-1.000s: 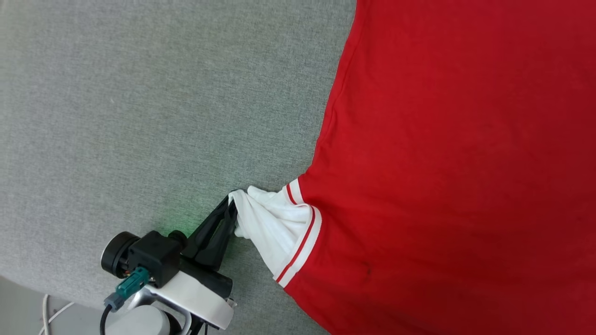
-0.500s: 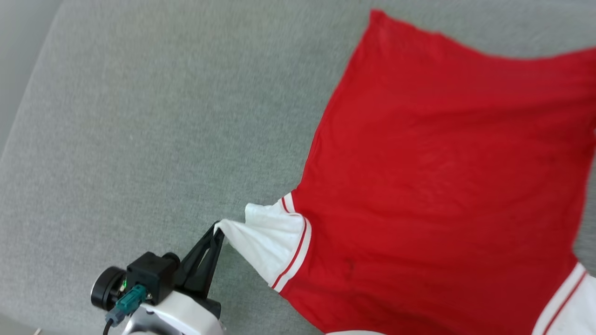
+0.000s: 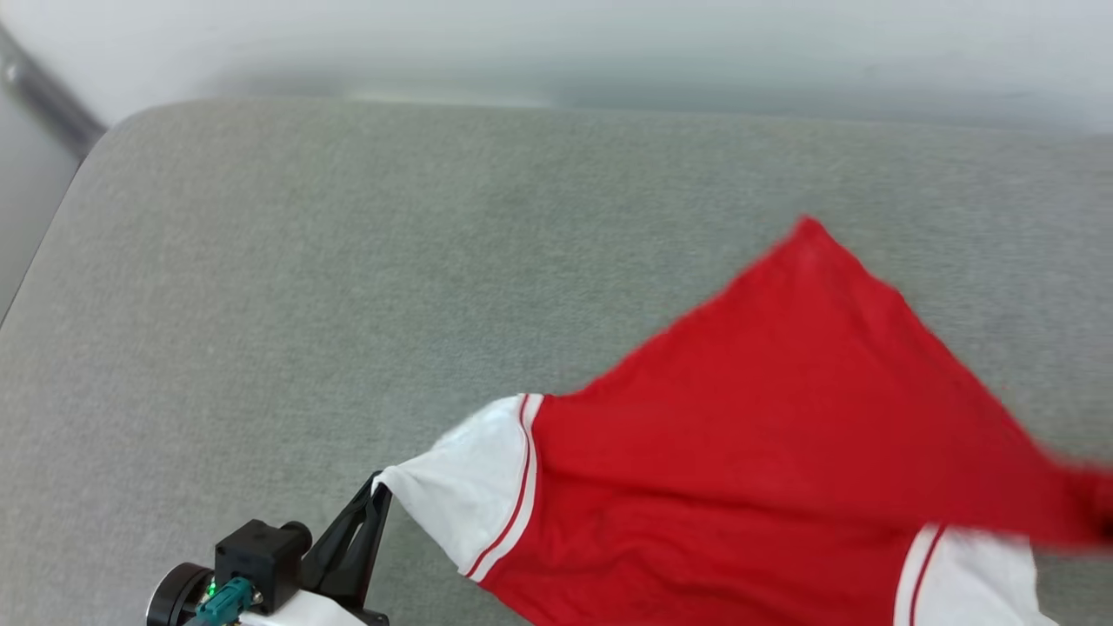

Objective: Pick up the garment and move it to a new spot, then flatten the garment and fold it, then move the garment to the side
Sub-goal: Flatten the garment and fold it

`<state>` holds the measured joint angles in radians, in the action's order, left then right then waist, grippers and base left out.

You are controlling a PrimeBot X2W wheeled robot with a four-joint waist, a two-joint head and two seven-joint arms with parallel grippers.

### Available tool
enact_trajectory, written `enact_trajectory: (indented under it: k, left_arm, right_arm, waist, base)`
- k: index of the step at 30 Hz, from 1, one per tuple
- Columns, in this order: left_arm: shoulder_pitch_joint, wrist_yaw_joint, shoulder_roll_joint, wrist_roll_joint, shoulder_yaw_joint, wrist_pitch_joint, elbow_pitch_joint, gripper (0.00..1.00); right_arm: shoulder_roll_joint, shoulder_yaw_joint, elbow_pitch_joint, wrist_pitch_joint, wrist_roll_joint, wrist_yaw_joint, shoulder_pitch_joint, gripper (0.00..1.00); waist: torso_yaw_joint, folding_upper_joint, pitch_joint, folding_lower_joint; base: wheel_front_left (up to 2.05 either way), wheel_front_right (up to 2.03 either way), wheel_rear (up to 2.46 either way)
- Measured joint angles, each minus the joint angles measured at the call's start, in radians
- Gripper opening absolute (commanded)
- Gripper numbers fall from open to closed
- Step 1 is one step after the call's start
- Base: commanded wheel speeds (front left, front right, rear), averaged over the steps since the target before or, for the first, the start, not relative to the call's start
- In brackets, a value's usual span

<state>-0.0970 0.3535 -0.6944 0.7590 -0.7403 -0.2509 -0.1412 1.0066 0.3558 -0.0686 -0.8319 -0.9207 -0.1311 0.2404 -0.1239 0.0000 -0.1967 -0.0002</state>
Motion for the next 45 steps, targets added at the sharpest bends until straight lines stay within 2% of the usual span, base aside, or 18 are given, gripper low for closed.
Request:
enact_trajectory:
  k: [3, 7, 12, 13, 14, 17, 22, 27, 32, 36, 40, 45]
  left_arm:
    - [0.007, 0.0, -0.002, 0.002, 0.004, -0.001, 0.002, 0.0]
    - [0.01, -0.001, -0.003, 0.003, 0.009, -0.005, 0.007, 0.0]
    - [0.01, -0.008, 0.0, 0.002, 0.014, -0.006, 0.02, 0.0]
    - [0.01, -0.01, 0.001, 0.002, 0.016, -0.006, 0.022, 0.0]
    - [0.01, -0.01, 0.002, 0.002, 0.017, -0.006, 0.026, 0.0]
    - [0.01, -0.014, 0.005, 0.002, 0.018, -0.007, 0.034, 0.0]
    - [0.009, -0.02, 0.01, -0.001, 0.02, -0.008, 0.035, 0.0]
    - [-0.007, -0.032, 0.016, -0.016, 0.014, -0.008, 0.035, 0.0]
    - [-0.048, -0.046, 0.031, -0.035, 0.006, -0.007, 0.038, 0.0]
    - [-0.085, -0.056, 0.047, -0.049, -0.002, -0.007, 0.038, 0.0]
    - [-0.125, -0.069, 0.067, -0.067, -0.013, -0.006, 0.038, 0.0]
    - [-0.164, -0.072, 0.086, -0.084, -0.017, -0.006, 0.036, 0.0]
  right_arm:
    - [-0.001, -0.012, -0.001, 0.041, -0.023, 0.0, -0.17, 0.0]
    - [-0.04, -0.02, -0.01, 0.093, -0.03, 0.0, -0.331, 0.0]
    - [-0.101, -0.041, -0.031, 0.144, -0.015, 0.0, -0.385, 0.02]
    - [-0.106, -0.049, -0.03, 0.155, -0.004, 0.0, -0.385, 0.49]
    - [-0.109, -0.057, -0.025, 0.165, 0.005, 0.0, -0.383, 1.0]
    - [-0.105, -0.108, 0.005, 0.188, 0.007, 0.0, -0.344, 1.0]
    - [-0.052, -0.198, 0.091, 0.202, 0.007, 0.0, -0.243, 1.0]
    - [0.0, -0.225, 0.16, 0.151, 0.026, 0.0, -0.088, 1.0]
    - [0.02, -0.143, 0.2, 0.03, 0.058, 0.0, 0.103, 1.0]
    - [0.005, -0.034, 0.185, -0.092, 0.106, 0.0, 0.256, 1.0]
    - [-0.046, 0.055, 0.122, -0.184, 0.145, 0.0, 0.369, 1.0]
    - [-0.123, 0.133, 0.02, -0.225, 0.203, 0.0, 0.474, 1.0]
  waist:
    - [0.022, 0.0, 0.02, -0.0001]
    - [0.036, 0.0, 0.022, -0.0001]
    - [0.045, 0.0, 0.009, 0.0]
    - [0.048, 0.0, 0.008, 0.0]
    - [0.05, 0.0, 0.008, 0.0001]
    - [0.055, 0.0, 0.014, 0.0001]
    - [0.054, 0.0, 0.019, 0.0001]
    - [0.04, 0.0, -0.002, 0.0002]
    - [0.015, 0.0, -0.041, 0.0003]
    - [-0.009, 0.0, -0.079, 0.0003]
    - [-0.037, 0.0, -0.121, 0.0004]
    - [-0.074, 0.0, -0.18, 0.0004]
  base:
    - [0.0, 0.0, 0.0]
    - [0.0, 0.0, 0.0]
    - [0.0, 0.0, 0.0]
    - [0.0, 0.0, 0.0]
    - [0.0, 0.0, 0.0]
    - [0.0, 0.0, 0.0]
    - [0.0, 0.0, 0.0]
    - [0.0, 0.0, 0.0]
    - [0.0, 0.0, 0.0]
    - [0.0, 0.0, 0.0]
    - [0.0, 0.0, 0.0]
    - [0.0, 0.0, 0.0]
